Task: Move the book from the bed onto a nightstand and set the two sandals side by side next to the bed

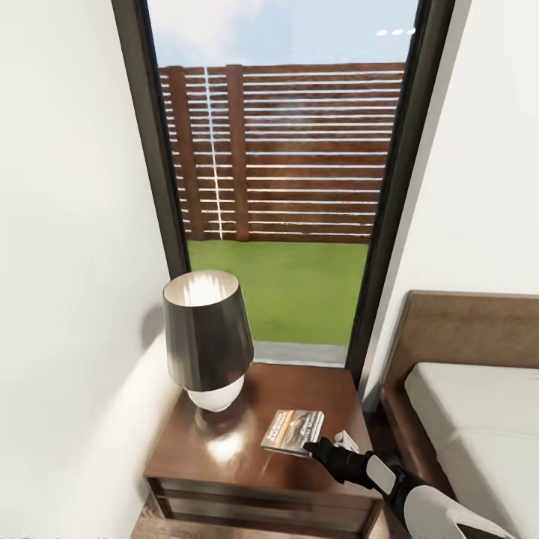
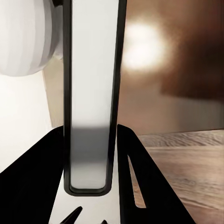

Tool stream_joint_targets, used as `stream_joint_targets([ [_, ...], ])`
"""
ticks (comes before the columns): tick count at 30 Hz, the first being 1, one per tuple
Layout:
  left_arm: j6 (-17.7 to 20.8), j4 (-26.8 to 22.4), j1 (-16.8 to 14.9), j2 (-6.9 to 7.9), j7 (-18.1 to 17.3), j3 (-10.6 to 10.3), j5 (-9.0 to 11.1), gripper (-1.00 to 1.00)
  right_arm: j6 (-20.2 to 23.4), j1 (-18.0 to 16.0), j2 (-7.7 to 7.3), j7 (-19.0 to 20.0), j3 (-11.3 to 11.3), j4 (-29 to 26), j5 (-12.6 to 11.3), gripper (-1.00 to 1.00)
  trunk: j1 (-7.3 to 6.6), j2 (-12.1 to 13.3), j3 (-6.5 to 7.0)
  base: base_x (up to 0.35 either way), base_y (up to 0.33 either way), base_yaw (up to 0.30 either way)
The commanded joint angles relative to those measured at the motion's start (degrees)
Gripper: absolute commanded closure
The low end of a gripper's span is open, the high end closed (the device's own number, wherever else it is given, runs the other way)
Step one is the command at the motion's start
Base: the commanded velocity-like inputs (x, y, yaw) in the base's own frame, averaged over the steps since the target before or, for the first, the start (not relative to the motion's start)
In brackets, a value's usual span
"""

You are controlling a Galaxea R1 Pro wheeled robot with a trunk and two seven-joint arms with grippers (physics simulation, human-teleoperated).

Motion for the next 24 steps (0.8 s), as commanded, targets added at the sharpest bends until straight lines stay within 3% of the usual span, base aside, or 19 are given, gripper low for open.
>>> stream_joint_targets([
  [1,-0.2,0.0,0.0,0.0,0.3,-0.5,0.2,-1.0,0.5,0.0,0.02,0.0,-0.5,-0.1,-0.1,1.0,0.22,-0.4,-0.24,0.0,0.0,0.0],
  [10,-0.2,0.0,0.0,0.0,0.3,-0.5,0.2,-1.0,0.5,-0.2,-0.03,-0.2,-0.5,-0.1,-0.1,1.0,0.66,-1.2,-0.6,0.0,0.0,0.0],
  [20,-0.2,0.0,-0.1,0.0,0.3,-0.5,0.2,-1.0,0.6,-0.6,-0.06,-0.3,-0.5,-0.1,-0.1,1.0,2.85,-5.3,-2.39,0.0,0.0,0.0],
  [24,-0.2,0.0,-0.1,0.0,0.3,-0.5,0.2,-1.0,0.6,-1.0,-0.07,-0.3,-0.5,0.0,-0.1,1.0,2.85,-5.3,-2.39,0.0,0.0,0.0],
])
